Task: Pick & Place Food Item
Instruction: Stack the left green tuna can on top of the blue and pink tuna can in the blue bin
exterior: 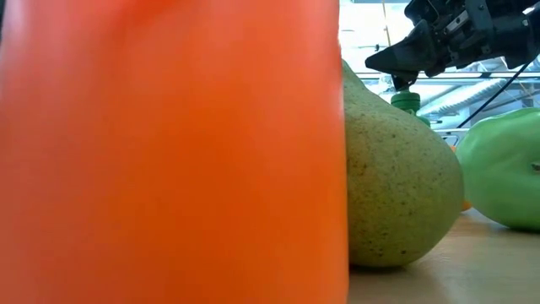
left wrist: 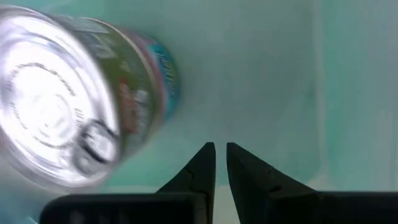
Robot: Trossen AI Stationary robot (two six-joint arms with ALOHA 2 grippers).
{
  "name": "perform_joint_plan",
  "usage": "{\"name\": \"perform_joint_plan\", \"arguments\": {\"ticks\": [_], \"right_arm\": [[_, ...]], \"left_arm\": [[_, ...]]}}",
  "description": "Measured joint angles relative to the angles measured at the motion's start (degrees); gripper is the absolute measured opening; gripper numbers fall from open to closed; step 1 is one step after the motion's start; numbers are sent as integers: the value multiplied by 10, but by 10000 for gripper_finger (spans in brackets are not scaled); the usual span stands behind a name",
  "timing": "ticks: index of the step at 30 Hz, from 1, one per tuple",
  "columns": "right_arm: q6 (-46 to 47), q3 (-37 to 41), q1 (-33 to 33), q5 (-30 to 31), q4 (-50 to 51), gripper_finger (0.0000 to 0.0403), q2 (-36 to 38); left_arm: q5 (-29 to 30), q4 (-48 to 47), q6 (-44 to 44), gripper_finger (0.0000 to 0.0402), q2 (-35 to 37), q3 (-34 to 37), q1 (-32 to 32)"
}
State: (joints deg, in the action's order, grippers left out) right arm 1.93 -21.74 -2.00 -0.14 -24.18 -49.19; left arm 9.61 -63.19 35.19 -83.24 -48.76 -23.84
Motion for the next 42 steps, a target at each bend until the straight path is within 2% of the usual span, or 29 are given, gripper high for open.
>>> {"name": "perform_joint_plan", "arguments": {"ticks": [12, 15, 22, 29, 37, 42], "right_arm": [[0, 0, 0, 0, 0, 0, 0], [0, 0, 0, 0, 2, 0, 0], [0, 0, 0, 0, 4, 0, 0], [1, 0, 0, 0, 4, 0, 0], [4, 0, 0, 0, 5, 0, 0], [4, 0, 0, 0, 5, 0, 0]], "left_arm": [[54, 1, -10, 50, 0, 24, 71], [58, 3, -6, 50, 0, 33, 78], [122, 3, 14, 51, 0, 39, 79], [159, 3, 29, 51, 0, 39, 98], [162, 3, 35, 51, 0, 39, 121], [106, 5, 36, 51, 0, 39, 115]]}}
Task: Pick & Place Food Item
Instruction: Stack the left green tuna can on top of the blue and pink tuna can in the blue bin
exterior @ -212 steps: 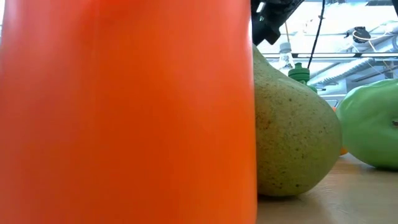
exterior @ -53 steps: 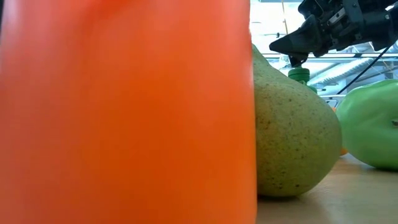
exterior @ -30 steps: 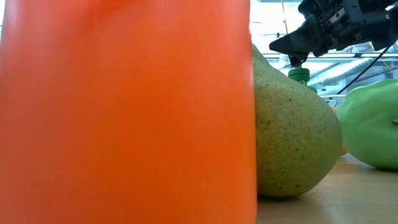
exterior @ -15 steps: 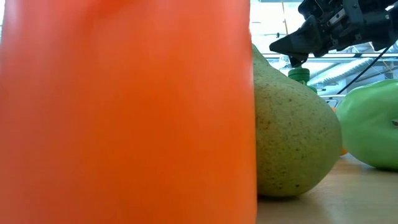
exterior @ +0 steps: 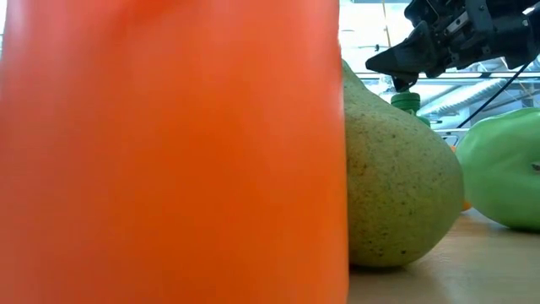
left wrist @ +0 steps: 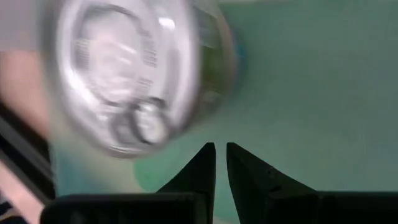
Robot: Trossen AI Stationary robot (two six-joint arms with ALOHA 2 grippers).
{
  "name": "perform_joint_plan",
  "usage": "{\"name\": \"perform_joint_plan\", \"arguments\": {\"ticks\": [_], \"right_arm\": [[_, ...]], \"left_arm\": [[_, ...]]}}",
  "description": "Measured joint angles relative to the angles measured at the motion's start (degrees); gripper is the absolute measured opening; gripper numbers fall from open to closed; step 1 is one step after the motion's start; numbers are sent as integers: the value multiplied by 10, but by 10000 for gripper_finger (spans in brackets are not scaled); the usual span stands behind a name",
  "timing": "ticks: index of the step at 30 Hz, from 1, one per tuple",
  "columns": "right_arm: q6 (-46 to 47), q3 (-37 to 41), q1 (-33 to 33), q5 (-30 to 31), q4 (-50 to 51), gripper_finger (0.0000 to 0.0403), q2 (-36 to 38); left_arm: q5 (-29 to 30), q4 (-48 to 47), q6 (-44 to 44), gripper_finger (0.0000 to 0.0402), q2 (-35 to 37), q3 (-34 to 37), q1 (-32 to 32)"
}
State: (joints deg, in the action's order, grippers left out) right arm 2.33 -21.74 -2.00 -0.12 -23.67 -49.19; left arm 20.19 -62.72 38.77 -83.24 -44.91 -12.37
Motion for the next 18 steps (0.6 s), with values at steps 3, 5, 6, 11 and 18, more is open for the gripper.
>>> {"name": "perform_joint_plan", "arguments": {"ticks": [3, 5, 6, 11, 18], "right_arm": [[0, 0, 0, 0, 1, 0, 0], [0, 0, 0, 0, 1, 0, 0], [-1, 0, 0, 0, 1, 0, 0], [0, 0, 0, 0, 0, 0, 0], [5, 0, 0, 0, 1, 0, 0]], "left_arm": [[-31, 18, -30, 51, 0, 0, -15], [-51, 50, -63, 51, 0, 0, -25], [-52, 68, -83, 51, 0, 0, -29], [-24, 117, -128, 51, -11, 1, -12], [14, 120, -115, 51, -33, 32, 48]]}}
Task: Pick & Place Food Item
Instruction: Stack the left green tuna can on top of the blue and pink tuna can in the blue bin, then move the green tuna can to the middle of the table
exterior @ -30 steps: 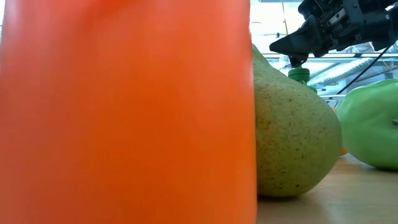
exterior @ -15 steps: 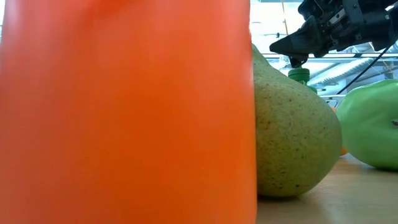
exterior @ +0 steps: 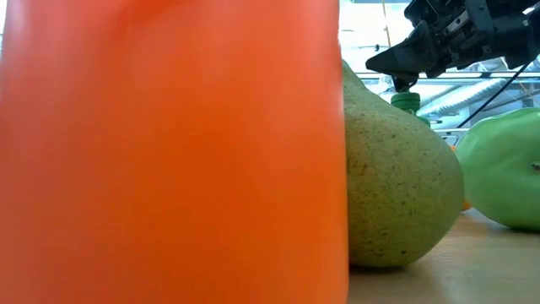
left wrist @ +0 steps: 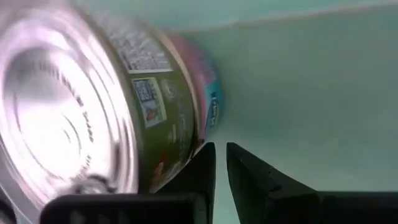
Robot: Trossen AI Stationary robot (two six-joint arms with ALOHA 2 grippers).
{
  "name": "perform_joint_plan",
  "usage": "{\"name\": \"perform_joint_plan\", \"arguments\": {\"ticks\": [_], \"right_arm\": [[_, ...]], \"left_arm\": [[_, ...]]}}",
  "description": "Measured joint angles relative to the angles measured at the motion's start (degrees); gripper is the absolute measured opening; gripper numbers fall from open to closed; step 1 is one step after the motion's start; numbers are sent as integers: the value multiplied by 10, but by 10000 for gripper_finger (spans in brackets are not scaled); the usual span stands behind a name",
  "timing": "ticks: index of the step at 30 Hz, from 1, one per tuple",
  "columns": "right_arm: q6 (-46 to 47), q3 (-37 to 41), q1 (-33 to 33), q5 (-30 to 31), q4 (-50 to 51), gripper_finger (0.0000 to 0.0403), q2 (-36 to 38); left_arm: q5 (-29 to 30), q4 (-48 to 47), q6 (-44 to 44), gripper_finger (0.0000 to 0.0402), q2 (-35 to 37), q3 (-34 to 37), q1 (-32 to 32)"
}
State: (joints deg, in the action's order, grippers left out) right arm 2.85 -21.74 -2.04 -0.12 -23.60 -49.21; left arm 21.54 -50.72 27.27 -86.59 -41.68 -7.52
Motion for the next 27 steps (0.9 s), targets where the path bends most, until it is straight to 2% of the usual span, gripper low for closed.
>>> {"name": "perform_joint_plan", "arguments": {"ticks": [5, 7, 12, 15, 22, 27], "right_arm": [[3, 0, -1, -1, 3, 0, 0], [5, 0, -1, -1, 3, 0, 0], [6, 0, -1, -1, 3, 0, 0], [5, 0, -1, -1, 4, 0, 0], [4, 0, -1, 0, 4, 0, 0], [4, 0, -1, 0, 4, 0, 0]], "left_arm": [[56, -2, 58, 51, -5, 31, 22], [49, -1, 61, 51, -5, 33, 24], [-10, -1, 32, 51, 9, 17, 4], [-32, -6, 29, 51, 31, 3, -16], [-31, -26, 39, 51, 115, -41, -87], [-17, 50, 8, 51, 177, -43, -165]]}}
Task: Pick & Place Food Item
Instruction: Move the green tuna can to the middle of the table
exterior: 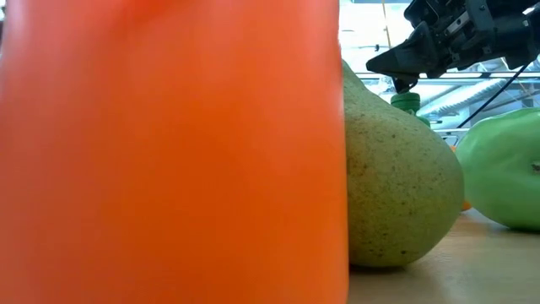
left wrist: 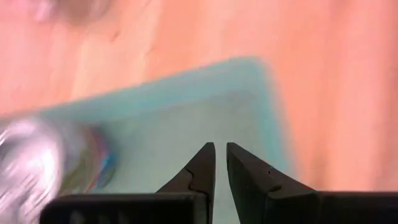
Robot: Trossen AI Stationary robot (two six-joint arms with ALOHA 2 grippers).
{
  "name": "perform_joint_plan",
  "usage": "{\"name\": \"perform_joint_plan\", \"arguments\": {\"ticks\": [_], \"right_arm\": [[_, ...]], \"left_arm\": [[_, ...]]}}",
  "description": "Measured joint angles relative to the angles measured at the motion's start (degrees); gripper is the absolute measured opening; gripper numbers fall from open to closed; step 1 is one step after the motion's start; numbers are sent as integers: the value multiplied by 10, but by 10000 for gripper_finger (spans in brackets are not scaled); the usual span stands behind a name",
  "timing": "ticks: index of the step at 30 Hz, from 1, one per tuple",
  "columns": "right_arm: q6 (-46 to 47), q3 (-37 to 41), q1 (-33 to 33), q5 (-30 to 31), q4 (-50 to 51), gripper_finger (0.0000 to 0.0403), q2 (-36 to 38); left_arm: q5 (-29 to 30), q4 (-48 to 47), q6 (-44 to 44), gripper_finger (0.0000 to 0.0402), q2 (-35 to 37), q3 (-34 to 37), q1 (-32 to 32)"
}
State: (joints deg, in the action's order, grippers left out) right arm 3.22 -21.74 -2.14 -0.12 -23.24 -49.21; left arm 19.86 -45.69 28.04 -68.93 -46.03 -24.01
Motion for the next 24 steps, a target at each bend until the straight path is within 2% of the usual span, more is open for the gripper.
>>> {"name": "perform_joint_plan", "arguments": {"ticks": [3, 9, 15, 19, 24], "right_arm": [[0, 0, 0, 0, 0, 0, 0], [0, 0, 0, 0, 0, 0, 0], [0, 0, 0, 0, 0, 0, 0], [0, 0, 0, 0, -1, 0, 0], [6, 0, 0, 0, -1, 0, 0]], "left_arm": [[1, 90, -5, 51, 19, 6, -49], [1, 259, -28, 51, 8, 20, -133], [-8, 326, -24, 51, -40, 22, -166], [-70, 343, 26, 51, -99, 22, -156], [-160, 424, -5, 51, -166, 23, -155]]}}
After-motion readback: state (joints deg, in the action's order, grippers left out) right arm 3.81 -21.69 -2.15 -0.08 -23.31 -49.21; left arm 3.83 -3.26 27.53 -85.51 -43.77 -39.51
